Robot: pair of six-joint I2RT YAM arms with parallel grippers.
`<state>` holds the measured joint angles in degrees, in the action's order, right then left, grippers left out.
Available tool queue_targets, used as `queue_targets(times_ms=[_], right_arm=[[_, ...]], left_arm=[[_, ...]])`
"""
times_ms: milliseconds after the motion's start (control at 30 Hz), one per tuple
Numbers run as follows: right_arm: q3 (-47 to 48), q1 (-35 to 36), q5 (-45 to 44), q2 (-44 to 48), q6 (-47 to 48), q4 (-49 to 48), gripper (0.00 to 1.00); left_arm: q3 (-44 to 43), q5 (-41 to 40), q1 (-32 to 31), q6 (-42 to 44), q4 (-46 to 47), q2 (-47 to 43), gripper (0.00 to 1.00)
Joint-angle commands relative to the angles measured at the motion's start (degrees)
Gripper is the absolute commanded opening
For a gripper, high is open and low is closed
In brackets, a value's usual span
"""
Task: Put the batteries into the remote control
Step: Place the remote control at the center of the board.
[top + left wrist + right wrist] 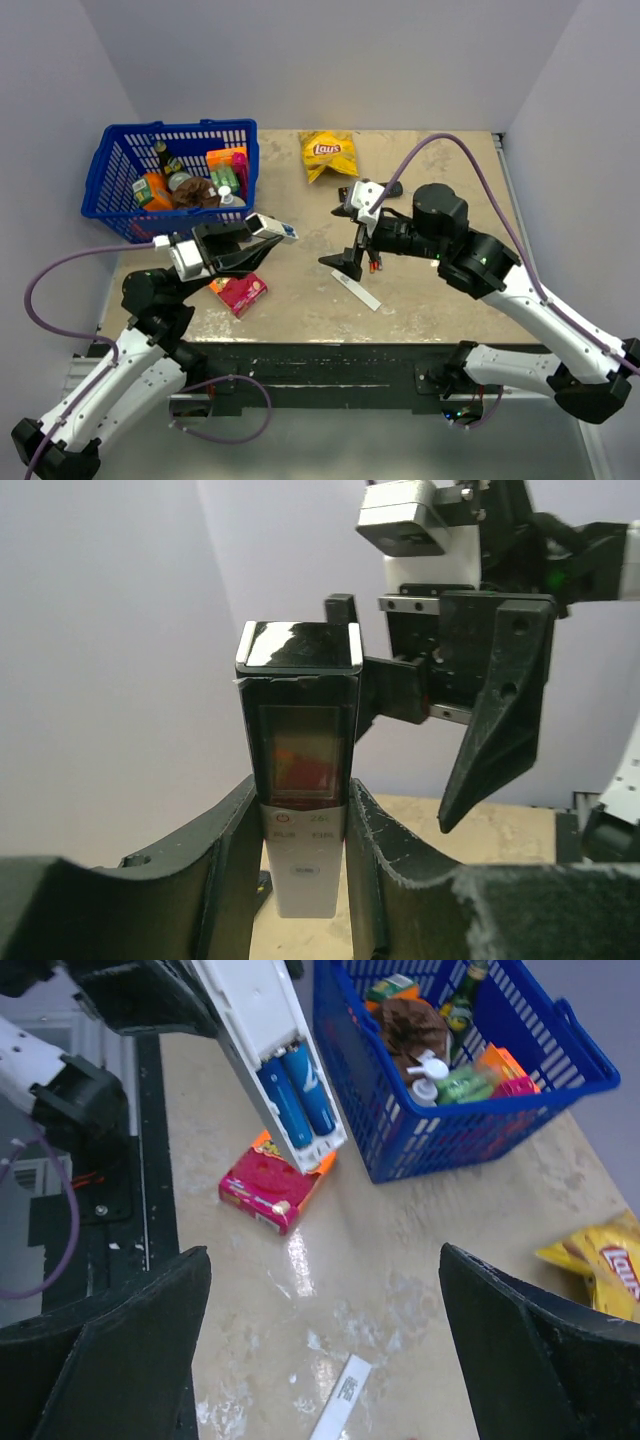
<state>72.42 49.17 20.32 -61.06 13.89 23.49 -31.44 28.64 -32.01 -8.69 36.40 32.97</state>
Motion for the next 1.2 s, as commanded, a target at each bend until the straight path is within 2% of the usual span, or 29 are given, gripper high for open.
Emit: queue_targets(times_ms=[0, 233, 433, 533, 633, 667, 733, 767, 800, 833, 900, 933, 967, 1000, 1033, 1067, 1100, 1167], right_arm=[[3.15, -0.04, 11.22, -1.25, 5.44, -2.57, 0.98], [7.99, -0.13, 18.34, -5.82, 8.87, -2.57, 0.94], [10.63, -0.12, 23.8, -8.02, 8.09, -3.09, 0.84], [10.72, -0.12, 25.47, -8.81, 7.47, -3.62, 0.74], [10.81, -0.12, 26.35, -9.08, 6.68, -3.97, 0.59], [10.72, -0.21, 26.35, -9.25, 6.5, -4.32, 0.51], [10.37, -0.12, 26.53, -9.43, 6.24, -4.15, 0.42], [10.28, -0.12, 26.44, -9.52, 6.24, -3.89, 0.31], [10.28, -0.12, 25.48, -9.43, 6.5, -3.45, 0.25], [10.28, -0.12, 24.95, -9.43, 6.67, -2.4, 0.14], [9.67, -0.12, 22.32, -8.99, 6.85, -1.78, 0.06], [9.49, -0.21, 21.18, -8.82, 6.77, -1.17, 0.02], [8.62, -0.21, 19.95, -8.38, 6.16, -0.9, 0.01], [8.18, -0.65, 17.59, -8.2, 5.89, -0.72, 0.0], [7.65, -0.83, 16.35, -8.2, 5.89, 0.76, 0.0], [7.56, -1.0, 14.68, -8.11, 5.62, 1.73, 0.0], [7.47, -1.09, 10.4, -8.46, 5.62, 4.52, 0.0], [6.86, -1.27, 5.64, -8.9, 5.19, 7.0, 0.0]], left_arm=[[-3.98, 10.19, -0.16, -6.85, 12.89, 2.53, 0.0], [-4.95, 18.46, -0.16, -14.51, 24.48, 7.37, 0.0], [-4.07, 18.56, -0.25, -16.62, 28.8, 9.74, 0.0], [-3.89, 18.38, -0.25, -17.24, 30.82, 11.23, 0.0], [-3.28, 17.59, -0.25, -17.94, 33.46, 12.38, 0.0], [-2.75, 17.24, -0.16, -18.2, 34.25, 12.99, 0.0], [-2.49, 17.15, -0.16, -18.91, 35.58, 13.43, 0.0], [-2.31, 17.06, -0.16, -19.08, 35.84, 13.78, 0.0], [-2.13, 17.06, -0.25, -19.09, 35.76, 13.79, 0.0], [-1.87, 17.06, -0.16, -18.91, 35.23, 13.44, 0.08], [-1.69, 15.84, -0.16, -16.55, 30.59, 12.47, 0.22], [-1.87, 15.39, -0.16, -13.4, 27.87, 11.16, 0.38], [-2.04, 14.69, -0.25, -11.37, 20.88, 10.28, 0.47], [-2.22, 12.77, -0.16, -9.26, 17.16, 9.23, 0.63], [-2.48, 11.01, -0.25, -5.24, 13.47, 6.95, 0.84], [-2.57, 8.99, -0.25, -3.11, 5.77, 5.8, 0.91], [-2.66, 4.54, -0.16, -1.18, 1.96, 4.57, 0.98], [-3.62, -2.42, -0.07, 2.09, -9.0, 1.05, 1.0]])
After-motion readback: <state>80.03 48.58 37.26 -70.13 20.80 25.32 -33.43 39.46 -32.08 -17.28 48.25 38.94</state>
